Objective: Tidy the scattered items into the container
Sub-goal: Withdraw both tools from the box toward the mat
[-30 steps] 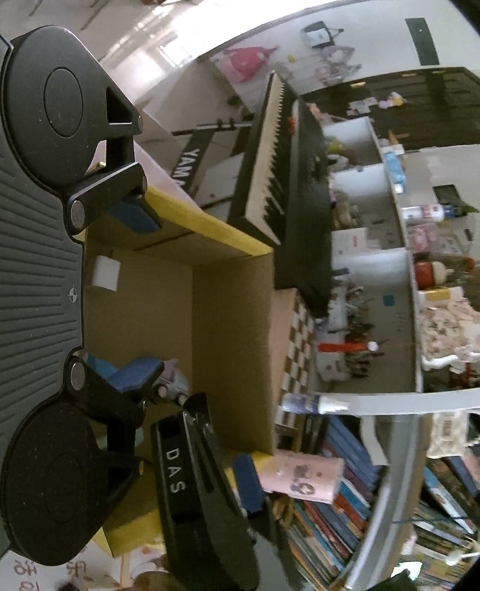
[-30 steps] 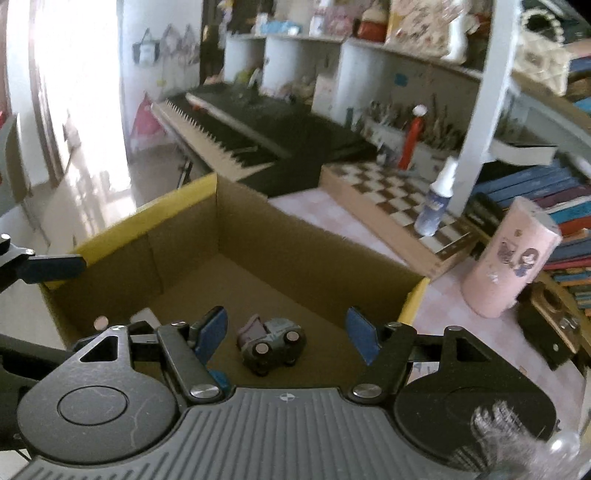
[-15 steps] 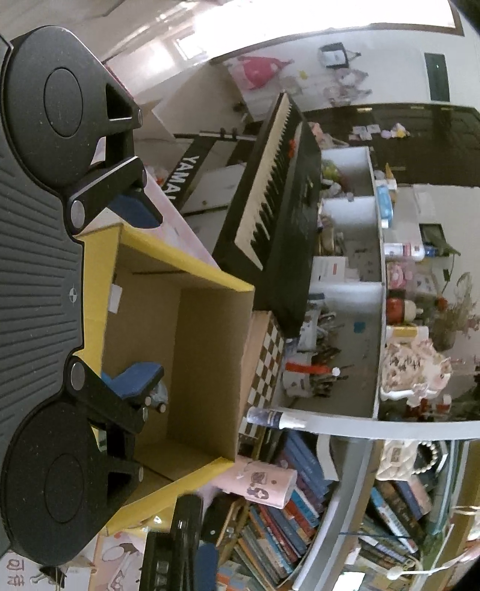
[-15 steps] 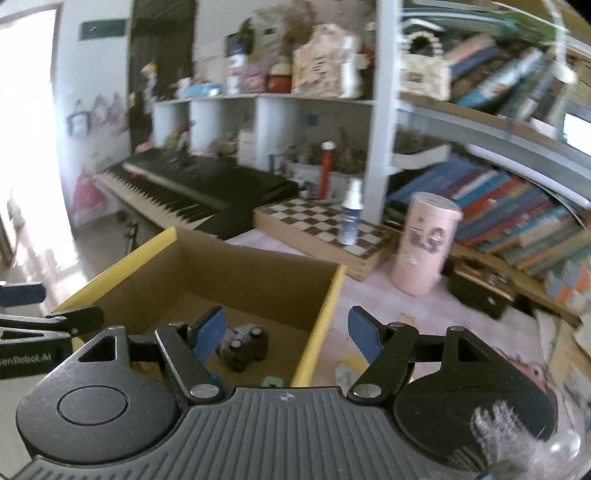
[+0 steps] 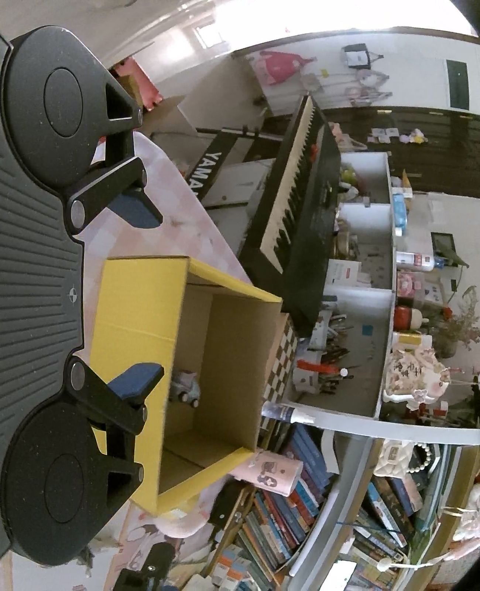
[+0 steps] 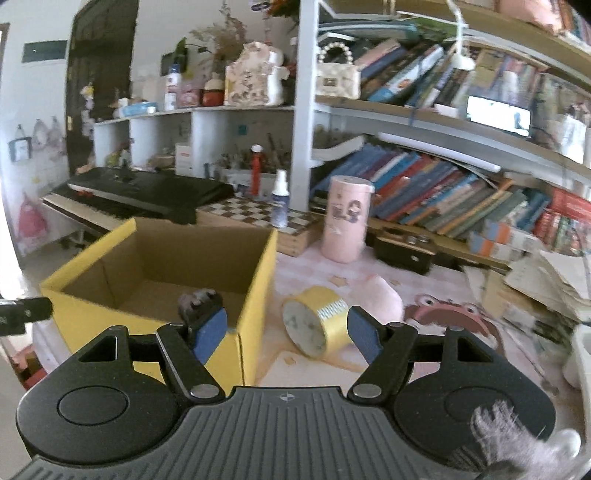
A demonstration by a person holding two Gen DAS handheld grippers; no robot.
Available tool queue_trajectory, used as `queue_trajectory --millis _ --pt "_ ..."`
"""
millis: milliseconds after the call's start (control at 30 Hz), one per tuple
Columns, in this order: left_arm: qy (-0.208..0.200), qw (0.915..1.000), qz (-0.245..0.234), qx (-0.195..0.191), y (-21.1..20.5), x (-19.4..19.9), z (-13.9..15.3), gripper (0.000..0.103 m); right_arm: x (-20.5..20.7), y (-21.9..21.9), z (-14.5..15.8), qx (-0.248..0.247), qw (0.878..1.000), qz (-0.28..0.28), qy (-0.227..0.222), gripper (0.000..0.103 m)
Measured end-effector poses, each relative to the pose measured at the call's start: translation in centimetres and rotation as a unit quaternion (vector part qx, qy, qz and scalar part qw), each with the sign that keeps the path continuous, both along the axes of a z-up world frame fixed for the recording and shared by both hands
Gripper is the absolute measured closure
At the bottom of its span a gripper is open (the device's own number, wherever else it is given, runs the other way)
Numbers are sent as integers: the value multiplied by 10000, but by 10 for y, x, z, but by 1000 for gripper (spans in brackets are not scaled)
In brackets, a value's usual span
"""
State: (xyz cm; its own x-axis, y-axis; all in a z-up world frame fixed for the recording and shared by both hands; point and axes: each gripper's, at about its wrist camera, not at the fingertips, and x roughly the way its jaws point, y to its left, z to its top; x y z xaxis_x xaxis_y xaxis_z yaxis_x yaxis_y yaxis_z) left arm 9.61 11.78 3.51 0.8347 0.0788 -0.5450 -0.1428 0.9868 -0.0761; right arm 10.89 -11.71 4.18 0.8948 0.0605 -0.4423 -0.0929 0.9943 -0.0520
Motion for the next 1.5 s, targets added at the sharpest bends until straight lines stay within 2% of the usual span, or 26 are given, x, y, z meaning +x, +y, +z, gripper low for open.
queue_trajectory --millis 167,400,467,667,1033,1300,1500 --pt "33 9999 -105 22 -2 -18 -4 21 -24 1 -12 -24 9996 -206 204 33" --pt "187 9994 -256 103 -10 -34 -12 20 -60 7 -27 -89 9986 -200 489 31" --pt "205 9991 -339 152 -14 -39 -14 16 -69 9 -31 -90 9982 -177 561 31" --pt "248 9966 -713 322 -25 -56 -19 15 -85 13 -38 -33 9970 -141 755 28" --pt "730 9898 -1145 425 -40 -66 -37 12 -107 4 -56 150 9903 -473 1300 27" --pt "827 9837 -1520 495 -58 -66 -41 11 -120 -11 -58 129 9867 -870 1368 26" --pt "842 9760 -1906 636 -81 -64 -43 10 -124 -26 -59 144 9834 -1101 1433 26"
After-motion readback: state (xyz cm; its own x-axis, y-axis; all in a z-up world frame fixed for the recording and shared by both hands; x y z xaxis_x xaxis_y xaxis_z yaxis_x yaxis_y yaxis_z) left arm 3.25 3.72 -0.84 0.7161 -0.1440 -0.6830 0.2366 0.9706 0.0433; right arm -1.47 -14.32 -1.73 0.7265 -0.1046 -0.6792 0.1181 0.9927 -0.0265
